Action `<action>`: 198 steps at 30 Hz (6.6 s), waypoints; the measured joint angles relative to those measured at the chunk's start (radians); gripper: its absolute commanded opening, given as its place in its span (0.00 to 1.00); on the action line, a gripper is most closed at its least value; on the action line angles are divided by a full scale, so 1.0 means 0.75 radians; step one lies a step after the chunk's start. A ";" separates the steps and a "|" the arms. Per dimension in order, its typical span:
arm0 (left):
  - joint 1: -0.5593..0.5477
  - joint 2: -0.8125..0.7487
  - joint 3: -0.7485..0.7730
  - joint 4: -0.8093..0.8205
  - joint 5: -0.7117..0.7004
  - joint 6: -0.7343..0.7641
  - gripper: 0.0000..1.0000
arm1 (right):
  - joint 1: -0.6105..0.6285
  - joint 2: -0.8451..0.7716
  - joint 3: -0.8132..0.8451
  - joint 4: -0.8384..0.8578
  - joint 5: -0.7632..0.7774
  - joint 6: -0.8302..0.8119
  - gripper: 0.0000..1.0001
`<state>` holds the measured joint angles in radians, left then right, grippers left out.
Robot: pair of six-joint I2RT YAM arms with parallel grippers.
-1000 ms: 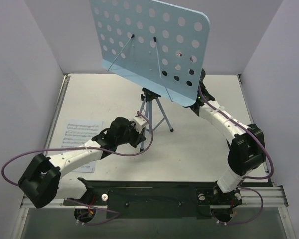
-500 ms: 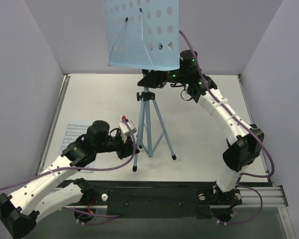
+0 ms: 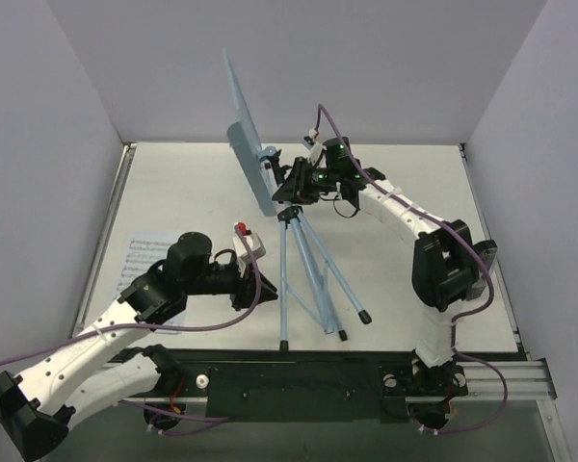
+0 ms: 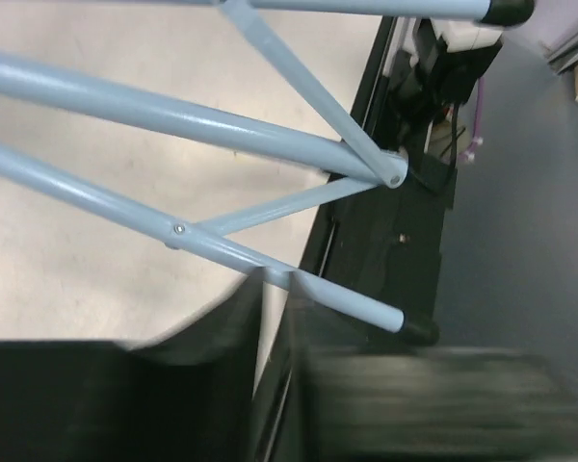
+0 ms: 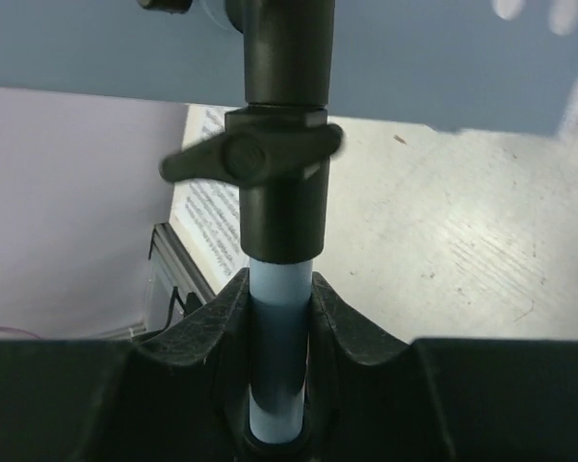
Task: Pack up the instrument practice props
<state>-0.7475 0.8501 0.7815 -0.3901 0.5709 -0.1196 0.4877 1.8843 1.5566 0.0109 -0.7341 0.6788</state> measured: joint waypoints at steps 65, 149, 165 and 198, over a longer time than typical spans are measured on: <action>0.968 0.962 0.237 0.793 -0.308 -0.925 0.00 | -0.056 0.123 -0.246 0.268 -0.047 0.122 0.00; 0.737 0.758 1.216 -0.487 -0.907 -0.847 0.00 | 0.440 -0.115 0.079 -0.542 0.847 -0.650 0.91; 0.723 0.764 1.256 -0.524 -0.938 -0.846 0.00 | 0.372 -0.126 -0.147 -0.606 0.529 -0.631 0.43; 0.429 0.975 1.520 -0.165 -0.805 -0.658 0.36 | 0.075 0.125 -0.565 0.989 -0.792 0.313 0.00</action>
<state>-0.4255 1.5810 1.9217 -0.5140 -0.0326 -0.6132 0.5438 1.9778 1.1328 0.7528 -1.3285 0.9138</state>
